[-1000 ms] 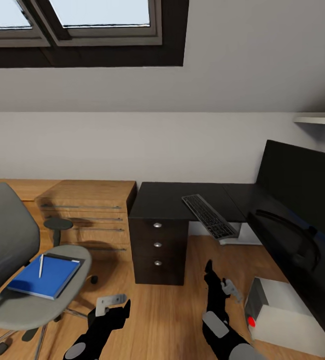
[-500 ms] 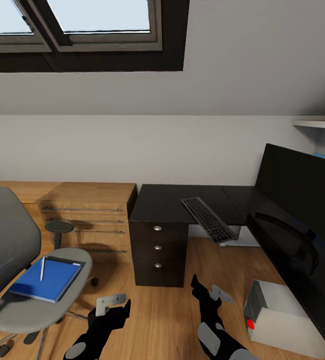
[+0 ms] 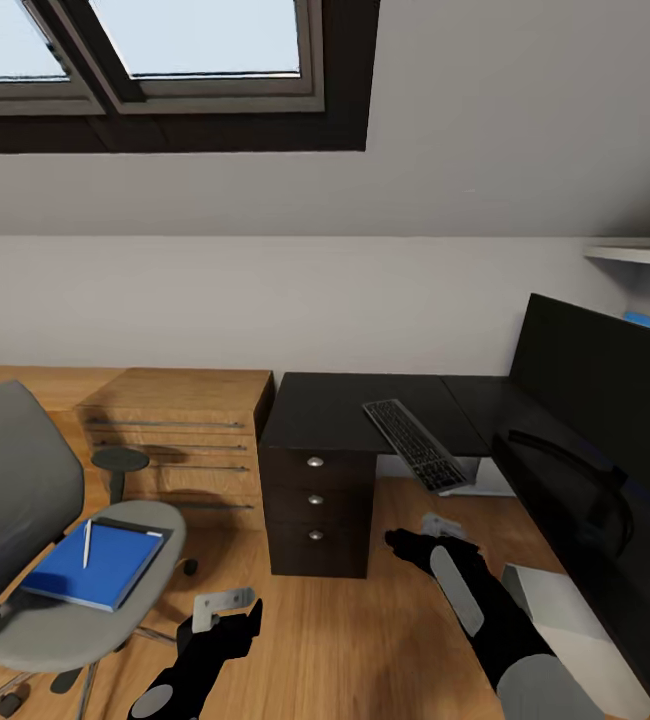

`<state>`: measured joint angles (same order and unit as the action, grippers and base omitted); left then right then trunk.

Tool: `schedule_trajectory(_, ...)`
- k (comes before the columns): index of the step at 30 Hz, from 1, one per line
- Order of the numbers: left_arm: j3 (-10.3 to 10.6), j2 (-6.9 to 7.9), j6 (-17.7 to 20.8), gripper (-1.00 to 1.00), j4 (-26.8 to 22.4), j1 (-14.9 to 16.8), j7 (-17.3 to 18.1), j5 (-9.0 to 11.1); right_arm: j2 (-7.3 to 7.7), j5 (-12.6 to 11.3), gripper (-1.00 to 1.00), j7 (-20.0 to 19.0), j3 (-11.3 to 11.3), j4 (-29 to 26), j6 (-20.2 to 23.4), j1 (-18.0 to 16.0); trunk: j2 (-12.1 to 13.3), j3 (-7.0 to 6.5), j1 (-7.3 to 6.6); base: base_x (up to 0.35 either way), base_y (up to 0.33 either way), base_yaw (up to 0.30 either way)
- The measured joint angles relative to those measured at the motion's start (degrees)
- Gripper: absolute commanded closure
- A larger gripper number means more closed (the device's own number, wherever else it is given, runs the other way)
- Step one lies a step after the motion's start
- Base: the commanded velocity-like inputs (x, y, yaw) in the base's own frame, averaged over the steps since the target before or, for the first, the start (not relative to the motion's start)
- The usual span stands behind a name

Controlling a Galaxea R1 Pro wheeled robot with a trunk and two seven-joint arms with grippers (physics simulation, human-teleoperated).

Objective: In the bedroom, organize the workspace by keeping the computer under the desk, ensuring the monitor is on the desk, placing the keyboard on the desk next to the monitor, placing the mouse on the desk next to the keyboard, moving the folder from the swivel chair onto the desk next to the mouse, stacking the notebook on top of the folder with the pen on top of the notebook, and positioning the swivel chair next to the desk.

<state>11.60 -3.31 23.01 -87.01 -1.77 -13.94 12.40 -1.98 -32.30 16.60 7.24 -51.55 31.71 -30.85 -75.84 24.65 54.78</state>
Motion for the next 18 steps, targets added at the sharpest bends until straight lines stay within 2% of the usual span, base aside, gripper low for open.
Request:
schedule_trajectory(2, 0.0, 0.0, 0.0, -1.0, 0.0, 0.0, 0.0, 0.0, 1.78, 0.1, -1.0, 0.3, -0.1, -5.5, 5.0, 1.3, 0.0, 0.0, -0.01, 0.0, 0.0, 0.0)
schedule_trajectory(7, 0.2, -0.02, 0.0, -1.0, 0.0, 0.0, 0.0, 0.1, 4.28, 0.1, -1.0, 0.5, -0.3, -14.7, 9.1, 4.0, 0.0, 0.0, -0.01, 0.0, 0.0, 0.0)
schedule_trajectory(13, 0.2, -0.03, 0.0, -1.0, 0.0, 0.0, 0.0, 0.1, 5.12, 0.3, -1.0, 0.6, -0.2, -21.3, 10.1, 7.5, 0.0, 0.0, -0.01, 0.0, 0.0, -0.001)
schedule_trajectory(18, 0.2, -0.03, 0.0, -1.0, 0.0, 0.0, 0.0, 0.1, 5.29, 0.4, -1.0, 0.7, -0.2, -24.0, 10.2, 8.8, 0.0, -0.09, -0.01, 0.0, 0.0, -0.086)
